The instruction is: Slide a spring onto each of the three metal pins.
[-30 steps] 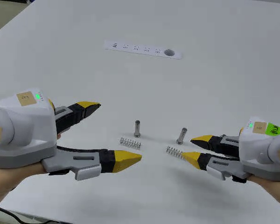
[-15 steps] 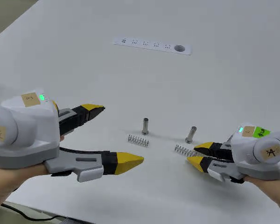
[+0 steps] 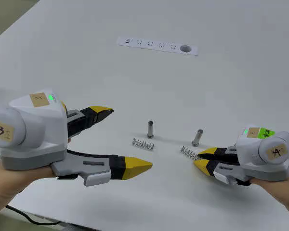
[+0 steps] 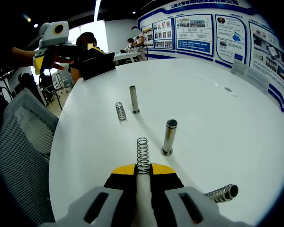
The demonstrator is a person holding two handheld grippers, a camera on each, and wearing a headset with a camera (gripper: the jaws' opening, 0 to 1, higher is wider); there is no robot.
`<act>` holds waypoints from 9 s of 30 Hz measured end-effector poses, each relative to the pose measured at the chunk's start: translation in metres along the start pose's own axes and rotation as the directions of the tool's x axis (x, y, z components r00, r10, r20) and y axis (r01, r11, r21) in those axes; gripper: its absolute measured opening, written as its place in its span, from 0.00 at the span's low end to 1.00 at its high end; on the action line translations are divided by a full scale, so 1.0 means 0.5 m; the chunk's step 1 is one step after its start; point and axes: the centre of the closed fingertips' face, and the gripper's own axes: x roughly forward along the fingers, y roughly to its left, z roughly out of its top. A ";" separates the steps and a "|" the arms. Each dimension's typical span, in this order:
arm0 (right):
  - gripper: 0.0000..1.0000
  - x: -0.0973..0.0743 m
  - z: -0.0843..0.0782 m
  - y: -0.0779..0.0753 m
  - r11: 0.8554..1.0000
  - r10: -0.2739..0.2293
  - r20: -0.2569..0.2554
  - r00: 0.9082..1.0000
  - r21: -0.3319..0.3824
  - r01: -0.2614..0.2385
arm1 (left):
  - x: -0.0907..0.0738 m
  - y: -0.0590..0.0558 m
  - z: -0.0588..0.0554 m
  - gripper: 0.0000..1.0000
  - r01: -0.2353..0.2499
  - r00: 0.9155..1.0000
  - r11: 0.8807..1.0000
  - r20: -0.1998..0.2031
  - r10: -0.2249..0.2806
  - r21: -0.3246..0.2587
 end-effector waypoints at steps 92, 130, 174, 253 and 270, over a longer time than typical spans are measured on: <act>0.11 -0.172 0.171 0.186 0.952 0.274 0.086 0.958 -0.167 -0.257 | 0.078 -0.177 -0.010 0.10 0.406 0.913 0.819 -0.227 -0.340 0.404; 0.11 -0.185 0.294 0.219 0.955 0.280 0.260 0.924 -0.175 -0.240 | 0.092 -0.185 0.020 0.09 0.376 0.927 0.843 -0.159 -0.341 0.384; 0.11 -0.181 0.296 -0.013 0.999 -0.003 0.288 0.958 -0.048 0.018 | 0.021 -0.047 0.024 0.41 0.186 0.983 0.952 -0.034 -0.183 0.243; 0.12 -0.020 0.131 -0.070 0.984 -0.152 0.167 0.974 0.120 0.133 | -0.025 0.046 0.028 0.95 -0.005 1.000 0.995 0.024 0.002 0.103; 0.13 -0.002 0.109 -0.062 0.986 -0.151 0.124 0.981 0.090 0.140 | -0.027 0.042 0.023 0.94 -0.002 1.000 0.995 0.012 0.000 0.098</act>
